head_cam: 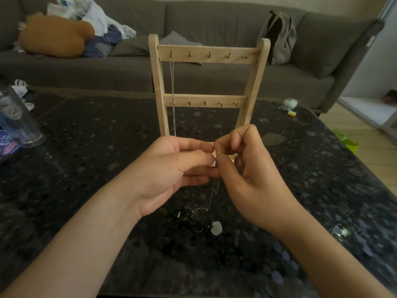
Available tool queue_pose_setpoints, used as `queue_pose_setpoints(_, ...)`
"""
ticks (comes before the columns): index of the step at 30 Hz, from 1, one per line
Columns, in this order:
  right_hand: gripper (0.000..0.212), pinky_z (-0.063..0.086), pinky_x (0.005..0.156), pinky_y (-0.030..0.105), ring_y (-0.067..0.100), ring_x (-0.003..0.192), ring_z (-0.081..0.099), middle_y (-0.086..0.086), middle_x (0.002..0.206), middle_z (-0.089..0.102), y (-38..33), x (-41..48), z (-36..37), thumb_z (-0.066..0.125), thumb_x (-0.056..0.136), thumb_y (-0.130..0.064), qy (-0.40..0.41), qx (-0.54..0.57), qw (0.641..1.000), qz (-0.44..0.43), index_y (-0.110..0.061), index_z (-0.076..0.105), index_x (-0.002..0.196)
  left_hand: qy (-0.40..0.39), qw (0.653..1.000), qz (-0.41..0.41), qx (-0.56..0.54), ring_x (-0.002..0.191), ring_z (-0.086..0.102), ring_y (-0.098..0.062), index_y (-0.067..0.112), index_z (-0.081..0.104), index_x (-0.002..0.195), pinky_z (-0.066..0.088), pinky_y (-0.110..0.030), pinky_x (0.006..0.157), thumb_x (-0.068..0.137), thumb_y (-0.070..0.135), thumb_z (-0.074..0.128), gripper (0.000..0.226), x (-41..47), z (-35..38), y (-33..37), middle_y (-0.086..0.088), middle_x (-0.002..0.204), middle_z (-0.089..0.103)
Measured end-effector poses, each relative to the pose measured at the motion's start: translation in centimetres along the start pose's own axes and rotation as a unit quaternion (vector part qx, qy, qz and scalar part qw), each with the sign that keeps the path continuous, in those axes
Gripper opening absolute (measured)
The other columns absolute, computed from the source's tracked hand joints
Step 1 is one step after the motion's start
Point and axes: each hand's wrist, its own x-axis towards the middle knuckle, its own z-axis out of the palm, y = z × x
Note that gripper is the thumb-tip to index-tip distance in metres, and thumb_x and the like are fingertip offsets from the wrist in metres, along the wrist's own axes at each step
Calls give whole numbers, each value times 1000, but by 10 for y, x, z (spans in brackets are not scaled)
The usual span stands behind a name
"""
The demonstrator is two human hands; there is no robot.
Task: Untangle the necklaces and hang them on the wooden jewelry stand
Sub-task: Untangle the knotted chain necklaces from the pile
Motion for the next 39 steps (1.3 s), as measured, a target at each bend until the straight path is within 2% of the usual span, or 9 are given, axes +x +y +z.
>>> queue_pose_setpoints(5,27,38,50,16,4,57,48,18,98,56,-6,-2,3,49,104,11,-7,4,1000,-10,-13,37,99,-22,999,-22,-24,83,73,-18,9,75,108,56,-34,81,102,1,62,15,2,3,-1,-10,95,77)
queue_pose_setpoints(9,29,50,54,37,25,70,60,5,99,61,-2,-1,3,56,101,5,3,-24,1000,-20,-21,43,102,-19,999,-24,-9,83,64,-20,6,75,111,54,-32,78,104,0,59,18,2,1,-3,-12,97,71)
queue_pose_setpoints(12,33,54,65,43,21,90,67,-4,101,64,-2,-1,0,66,94,-1,22,-63,997,-35,-23,47,108,2,1000,-21,0,78,60,-17,8,74,108,53,-33,77,104,1,60,16,4,-2,-5,-12,95,68)
queue_pose_setpoints(15,38,55,71,36,18,102,68,-8,102,67,-3,-1,0,74,92,-1,32,-109,992,-55,-23,48,108,12,1000,-18,17,77,59,-16,7,74,107,53,-34,77,103,0,61,16,5,-3,-7,-10,90,67)
queue_pose_setpoints(22,50,47,66,16,11,86,65,-11,92,66,2,1,3,77,90,-1,49,-188,979,-64,-31,40,105,48,998,-21,19,76,67,-14,7,66,120,59,-32,76,102,-1,66,21,8,-1,-10,-10,90,71)
queue_pose_setpoints(27,53,41,62,15,8,71,58,-7,88,62,5,2,6,76,83,1,39,-210,975,-65,-27,37,104,45,998,-23,47,90,68,-22,3,62,129,59,-40,90,98,0,70,32,5,4,-10,-31,107,75)
queue_pose_setpoints(31,55,46,58,22,12,74,62,-7,83,61,5,3,5,77,79,2,45,-199,977,-69,-25,35,102,54,995,-19,80,89,72,-20,9,61,125,60,-42,92,98,0,71,31,4,6,-9,-27,116,76)
queue_pose_setpoints(34,52,41,57,14,10,67,60,-5,80,65,4,3,3,78,78,1,62,-150,986,-39,-22,36,99,47,995,-20,81,84,74,-14,14,62,121,60,-37,85,100,3,70,25,5,6,-10,-18,108,79)
queue_pose_setpoints(39,46,46,63,19,10,70,62,4,82,70,8,6,1,74,80,2,86,-18,995,46,-16,37,100,40,997,-27,68,81,69,-15,12,66,120,60,-34,79,102,3,65,19,4,5,-9,-10,94,74)
